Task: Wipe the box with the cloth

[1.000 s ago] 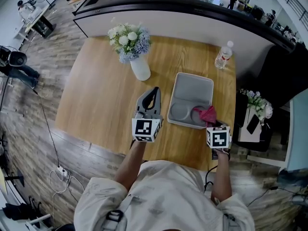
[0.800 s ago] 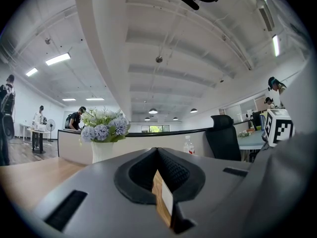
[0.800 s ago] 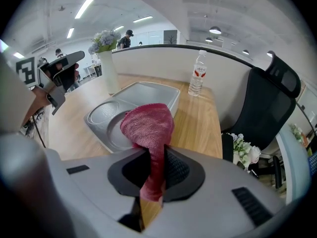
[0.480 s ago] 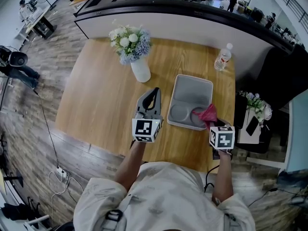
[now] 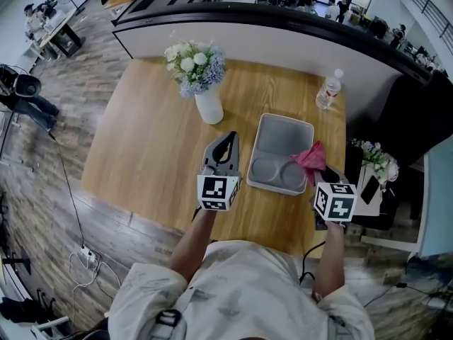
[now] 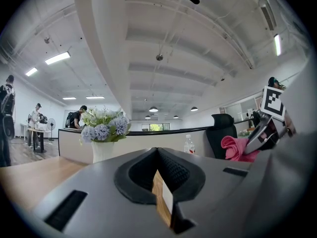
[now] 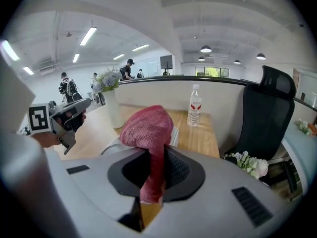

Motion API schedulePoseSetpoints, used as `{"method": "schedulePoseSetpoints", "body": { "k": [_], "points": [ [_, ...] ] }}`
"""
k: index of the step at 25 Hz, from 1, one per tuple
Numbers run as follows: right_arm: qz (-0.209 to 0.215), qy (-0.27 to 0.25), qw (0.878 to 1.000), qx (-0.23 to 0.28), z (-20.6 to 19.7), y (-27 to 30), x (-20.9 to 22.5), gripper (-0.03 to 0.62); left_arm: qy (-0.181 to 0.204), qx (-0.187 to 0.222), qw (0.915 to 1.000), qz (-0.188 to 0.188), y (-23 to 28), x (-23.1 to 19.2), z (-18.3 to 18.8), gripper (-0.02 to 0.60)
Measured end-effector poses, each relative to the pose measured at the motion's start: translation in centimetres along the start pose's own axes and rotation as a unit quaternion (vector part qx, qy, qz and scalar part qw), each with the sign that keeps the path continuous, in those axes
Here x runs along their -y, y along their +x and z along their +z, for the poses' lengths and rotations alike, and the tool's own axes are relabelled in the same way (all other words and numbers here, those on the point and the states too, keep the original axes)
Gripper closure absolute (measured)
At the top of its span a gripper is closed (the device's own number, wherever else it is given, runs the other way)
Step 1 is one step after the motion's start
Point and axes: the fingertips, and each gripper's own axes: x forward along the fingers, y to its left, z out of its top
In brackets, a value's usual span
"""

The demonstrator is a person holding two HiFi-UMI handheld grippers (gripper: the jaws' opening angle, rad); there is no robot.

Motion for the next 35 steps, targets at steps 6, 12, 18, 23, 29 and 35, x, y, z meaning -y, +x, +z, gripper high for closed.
{"method": "schedulePoseSetpoints", "body": {
  "k": [6,12,18,23,29,35],
  "points": [
    [-0.001,-0.002,0.998,0.062,3.3,-0.9,-0.1,0.53,-0.005,-0.004,1.0,0.0,-0.1,0.0,0.3,0.572],
    [-0.011,-0.005,0.992,0.122,6.1,-2.1,0.2,0.53,-0.009,-0.001,1.0,-0.002,-0.1,0.0,1.3,0.572],
    [-0.03,-0.011,0.982,0.185,8.4,-3.6,0.8,0.53,-0.01,0.008,0.9999,-0.004,-0.2,0.0,2.8,0.572],
    [-0.056,-0.02,0.967,0.249,10.3,-5.4,1.3,0.53,-0.01,0.018,0.9998,-0.002,-0.3,-0.2,3.8,0.572],
    [-0.078,-0.015,0.945,0.319,11.4,-7.0,1.7,0.53,-0.011,0.026,0.9996,0.003,-0.6,-0.4,4.0,0.572],
    [-0.083,-0.024,0.938,0.336,11.4,-7.5,1.5,0.53,-0.013,0.031,0.9994,0.002,-0.7,-0.3,4.2,0.572]
  ]
}}
